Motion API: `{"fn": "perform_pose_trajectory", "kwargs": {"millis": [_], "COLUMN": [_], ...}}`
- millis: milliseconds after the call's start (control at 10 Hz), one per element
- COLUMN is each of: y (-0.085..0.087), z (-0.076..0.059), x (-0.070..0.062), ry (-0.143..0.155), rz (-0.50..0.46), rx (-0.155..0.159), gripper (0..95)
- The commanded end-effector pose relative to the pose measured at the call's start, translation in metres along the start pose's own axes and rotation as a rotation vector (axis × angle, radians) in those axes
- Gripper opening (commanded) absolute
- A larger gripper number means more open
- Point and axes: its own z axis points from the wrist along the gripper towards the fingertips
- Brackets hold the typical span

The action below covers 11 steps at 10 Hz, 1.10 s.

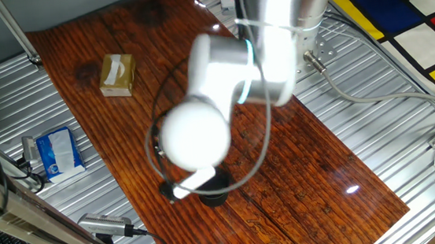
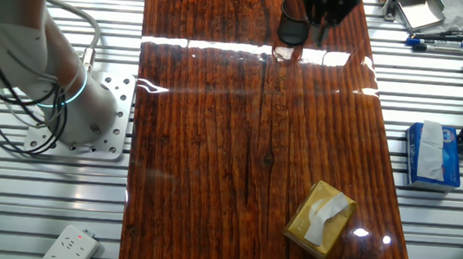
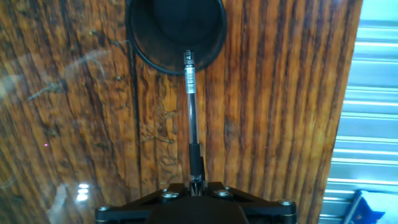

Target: Put the pen into the pen holder

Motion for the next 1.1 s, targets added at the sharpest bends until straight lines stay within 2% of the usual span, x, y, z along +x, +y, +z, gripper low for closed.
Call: {"fn": "perform_pose_trajectory", "kwargs": {"millis": [100, 400, 800, 1100], "y": [0.006, 0.01, 0.009, 0.008], "z": [-0.004, -0.002, 0.0, 0.003], "x": [-0.008, -0.02, -0.024, -0.028], "ry": [0.023, 0.048, 0.065, 0.075], "rz": [0.018, 0.051, 0.089, 0.101], "rx": [-0.002, -0.006, -0.049, -0.059], "gripper": [0.0, 0.0, 0.0, 0.0]}}
